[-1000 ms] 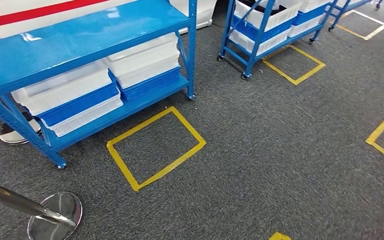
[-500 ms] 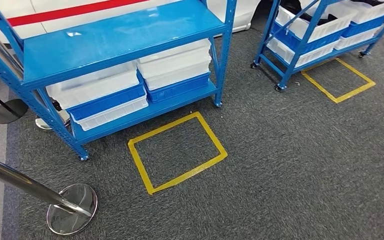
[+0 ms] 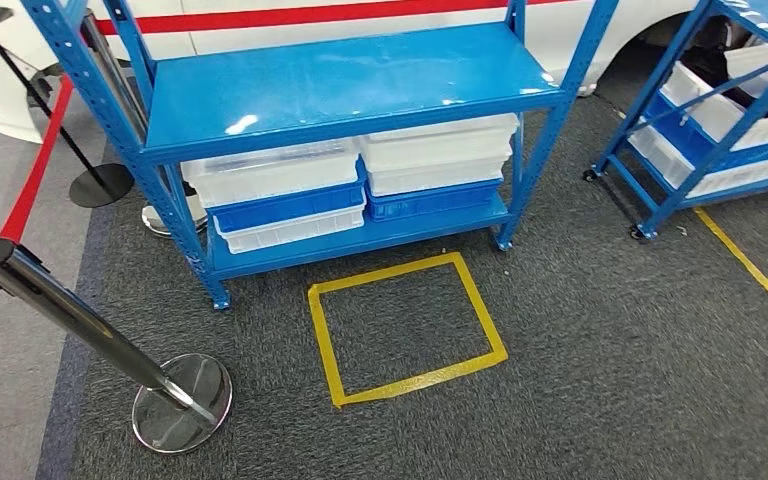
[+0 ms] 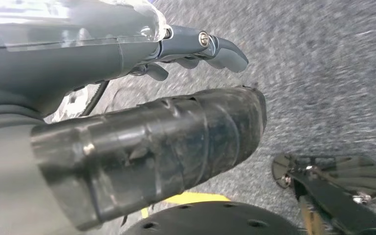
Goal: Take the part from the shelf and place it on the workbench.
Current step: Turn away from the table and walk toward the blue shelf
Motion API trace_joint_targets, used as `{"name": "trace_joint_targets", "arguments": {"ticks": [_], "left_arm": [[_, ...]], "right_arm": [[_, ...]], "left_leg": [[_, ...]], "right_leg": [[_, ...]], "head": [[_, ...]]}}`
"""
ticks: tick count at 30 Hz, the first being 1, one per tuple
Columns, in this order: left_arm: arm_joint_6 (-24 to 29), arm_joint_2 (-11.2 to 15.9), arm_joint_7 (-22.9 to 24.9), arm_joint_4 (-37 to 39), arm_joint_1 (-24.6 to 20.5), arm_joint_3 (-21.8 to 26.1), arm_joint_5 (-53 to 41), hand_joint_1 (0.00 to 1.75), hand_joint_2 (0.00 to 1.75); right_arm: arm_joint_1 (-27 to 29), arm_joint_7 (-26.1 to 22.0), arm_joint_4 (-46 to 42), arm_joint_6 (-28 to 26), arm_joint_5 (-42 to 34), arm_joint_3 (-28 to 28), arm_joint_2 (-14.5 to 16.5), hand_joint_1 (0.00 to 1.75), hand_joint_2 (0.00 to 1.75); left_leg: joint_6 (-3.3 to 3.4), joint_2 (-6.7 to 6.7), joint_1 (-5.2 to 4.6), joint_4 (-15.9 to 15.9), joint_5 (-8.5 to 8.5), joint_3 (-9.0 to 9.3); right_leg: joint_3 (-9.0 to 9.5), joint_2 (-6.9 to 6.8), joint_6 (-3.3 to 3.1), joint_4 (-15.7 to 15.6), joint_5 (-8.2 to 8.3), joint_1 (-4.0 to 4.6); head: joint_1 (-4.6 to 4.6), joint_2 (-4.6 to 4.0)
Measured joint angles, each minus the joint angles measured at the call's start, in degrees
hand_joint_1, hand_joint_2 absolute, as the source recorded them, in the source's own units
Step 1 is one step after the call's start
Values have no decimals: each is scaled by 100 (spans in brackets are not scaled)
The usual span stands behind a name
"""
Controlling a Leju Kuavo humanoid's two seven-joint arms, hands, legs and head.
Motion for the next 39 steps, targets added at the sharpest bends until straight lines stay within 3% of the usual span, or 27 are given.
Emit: {"name": "trace_joint_targets", "arguments": {"ticks": [1,3,4,5,6,8,10,11,13,15,16,17,19,20,21,23,24,26,27,29,30,31,32,35,36,38,39], "left_arm": [[-1,0,0,0,17,1,0,0,0],[-2,0,1,0,51,2,0,0,0],[-2,-6,1,1,57,2,0,0,0],[-2,-11,1,1,60,2,0,0,0],[-1,-16,1,2,57,2,0,0,0],[1,-19,0,2,55,2,0,0,0],[2,-16,-2,2,39,2,0,0,0],[2,-15,-2,2,30,2,0,0,0],[2,-15,-2,2,12,2,0,0,0],[1,-15,-2,2,23,2,0,0,0],[1,-15,-2,2,38,2,-1,0,0],[0,-15,-2,2,55,2,-3,0,0],[-2,-1,-2,2,79,2,-7,0,0],[-3,2,-3,3,75,1,-9,0,0],[-3,5,-7,4,71,1,-10,0,0],[-5,1,-15,7,65,1,-12,0,0],[-5,2,-17,7,64,1,-13,0,0],[-7,2,-19,7,36,1,-15,0,0],[-8,1,-19,7,20,1,-15,0,0],[-10,-2,-19,7,6,-1,-17,0,0],[-11,-2,-19,7,13,-1,-20,0,0],[-12,-2,-19,7,31,-1,-23,0,0],[-13,-2,-15,7,54,-1,-26,0,0],[-4,-7,33,10,108,0,-25,0,0],[3,-10,57,12,94,1,-23,0,0],[17,-19,87,13,21,1,-18,0,0],[20,-20,95,13,-13,1,-16,0,0]], "right_arm": [[17,2,1,0,-1,-1,-3,0,175],[80,5,14,1,-2,-2,-10,0,175],[100,5,23,1,-2,-2,-18,0,175],[102,5,29,0,-2,-2,-25,0,175],[86,5,32,-1,-2,-2,-32,0,175],[43,4,21,-2,-2,-2,-32,0,175],[46,4,18,-2,-2,-3,-22,0,175],[53,4,18,-2,-2,-3,-19,0,175],[56,5,20,-2,-2,-4,-20,0,175],[49,5,20,-2,-2,-4,-20,0,175],[48,5,20,-3,-2,-4,-20,0,175],[51,5,20,-3,-1,-4,-19,0,175],[67,5,21,-3,0,-4,-4,0,87],[65,5,22,-4,1,-4,0,0,44],[64,5,24,-5,1,-4,3,0,0],[44,4,22,-9,2,-5,-7,0,0],[38,-2,20,-9,1,-6,-8,0,0],[22,-18,17,-8,-30,-19,-9,0,0],[22,-26,17,-6,-59,-34,-9,0,0],[31,-29,19,-2,-120,-76,-9,0,0],[40,-25,20,-2,-142,-96,-9,0,0],[50,-19,22,-2,-158,-115,-12,0,0],[65,-10,25,6,-175,-133,-15,0,0],[95,33,38,124,-234,-187,-22,0,0],[82,48,33,167,-248,-204,-22,0,0],[46,63,19,203,-262,-229,-20,0,0],[37,65,10,204,-269,-236,-19,0,0]], "left_leg": [[-31,-98,17,1,-72,96],[-105,-261,50,20,-223,247],[-147,-323,62,26,-289,284],[-191,-377,75,22,-335,324],[-236,-416,82,30,-339,357],[-307,-360,86,142,-250,327],[-347,-31,74,635,-148,50],[-357,156,73,966,-191,-173],[-369,321,75,1454,-495,-643],[-357,352,68,1425,-679,-883],[-323,381,53,1201,-567,-903],[-258,459,22,877,-300,-880],[-95,740,-95,332,336,-835],[-36,847,-151,181,505,-809],[-6,880,-186,104,546,-777],[18,743,-164,-35,434,-592],[33,666,-134,-100,397,-473],[59,544,-84,-168,307,-250],[67,493,-77,-176,246,-169],[60,391,-55,-179,94,3],[45,358,-40,-180,1,111],[20,339,-22,-180,-104,233],[-12,344,-7,-180,-216,360],[-129,410,-15,-181,-528,671],[-177,451,-26,-223,-598,771],[-260,521,-31,-199,-557,889],[-297,531,-25,21,-417,826]], "right_leg": [[-42,31,23,-230,130,-13],[-84,222,56,-821,831,-35],[-90,304,41,-1013,1138,-27],[-84,350,6,-1124,1349,-8],[-49,324,-51,-1155,1382,18],[115,201,-160,-1256,1350,27],[335,69,-253,-1398,1294,27],[442,-4,-287,-1461,1250,39],[635,-143,-318,-1542,1139,65],[834,-267,-320,-1578,989,89],[944,-332,-321,-1588,901,104],[1051,-402,-320,-1596,810,121],[1234,-544,-300,-1623,646,145],[1305,-615,-269,-1659,583,145],[1398,-675,-232,-1685,558,143],[1515,-723,-148,-1591,629,139],[1477,-633,-120,-1388,700,138],[1055,-313,-76,-724,709,117],[762,-160,-61,-387,601,103],[226,-50,-32,-16,191,69],[40,-43,-19,-27,24,55],[-94,-48,-7,-156,-16,43],[-188,-78,-1,-378,165,35],[-359,-291,-62,-1042,1446,55],[-349,-302,-106,-1130,1653,68],[-208,-173,-185,-1176,1553,75],[-106,-121,-224,-1225,1492,62]], "head": [[1,-1],[2,-1],[3,-1],[4,-1],[4,-1],[7,0],[3,0],[2,0],[1,0],[0,0],[1,0],[1,0],[8,-1],[11,-1],[13,-1],[13,1],[16,1],[16,1],[17,1],[16,0],[15,1],[16,0],[16,0],[13,-1],[9,0],[1,0],[0,1]]}}
